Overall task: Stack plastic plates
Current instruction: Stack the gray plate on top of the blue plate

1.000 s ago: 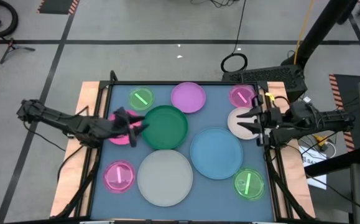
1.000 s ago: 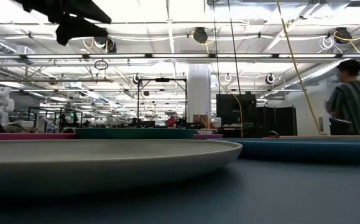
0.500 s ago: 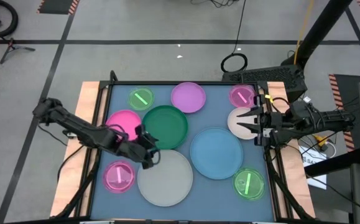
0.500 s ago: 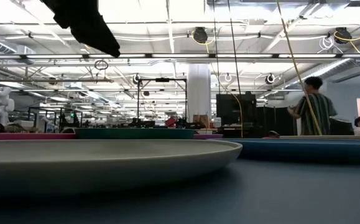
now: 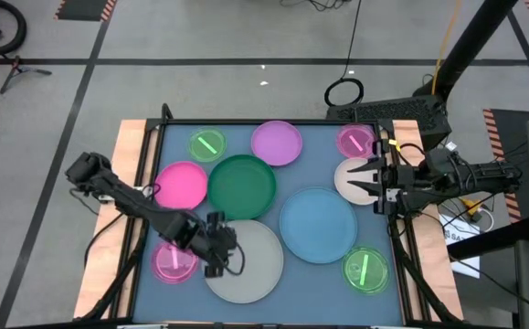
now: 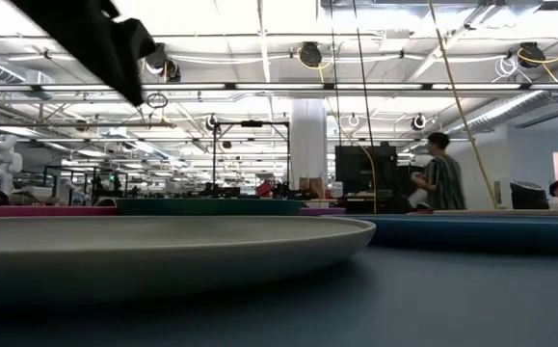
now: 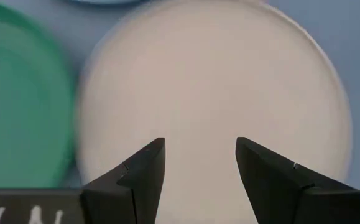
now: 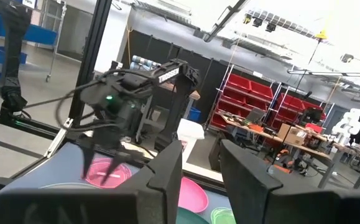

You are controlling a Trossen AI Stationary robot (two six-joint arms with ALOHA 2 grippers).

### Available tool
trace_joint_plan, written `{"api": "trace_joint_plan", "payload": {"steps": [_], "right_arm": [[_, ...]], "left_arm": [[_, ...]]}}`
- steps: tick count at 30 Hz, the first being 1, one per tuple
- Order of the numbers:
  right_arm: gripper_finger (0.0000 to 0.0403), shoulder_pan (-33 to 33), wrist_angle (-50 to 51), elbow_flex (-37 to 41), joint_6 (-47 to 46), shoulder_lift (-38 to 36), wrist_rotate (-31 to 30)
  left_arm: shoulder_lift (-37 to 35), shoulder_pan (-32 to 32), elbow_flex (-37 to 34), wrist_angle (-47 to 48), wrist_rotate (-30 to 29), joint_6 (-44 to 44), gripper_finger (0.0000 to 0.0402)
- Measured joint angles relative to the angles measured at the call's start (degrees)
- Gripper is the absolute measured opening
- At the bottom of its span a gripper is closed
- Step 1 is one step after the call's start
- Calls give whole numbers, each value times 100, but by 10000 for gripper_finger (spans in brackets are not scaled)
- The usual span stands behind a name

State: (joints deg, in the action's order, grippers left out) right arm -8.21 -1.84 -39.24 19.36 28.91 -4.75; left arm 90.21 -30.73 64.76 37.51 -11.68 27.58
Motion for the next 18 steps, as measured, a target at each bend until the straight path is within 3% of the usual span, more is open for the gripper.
{"api": "trace_joint_plan", "payload": {"steps": [10,18], "right_arm": [[102,0,-1,0,-64,-2,2],[102,0,1,0,-132,0,2]], "left_arm": [[599,-518,423,3,28,448,202],[702,-541,561,-86,15,509,202]]}}
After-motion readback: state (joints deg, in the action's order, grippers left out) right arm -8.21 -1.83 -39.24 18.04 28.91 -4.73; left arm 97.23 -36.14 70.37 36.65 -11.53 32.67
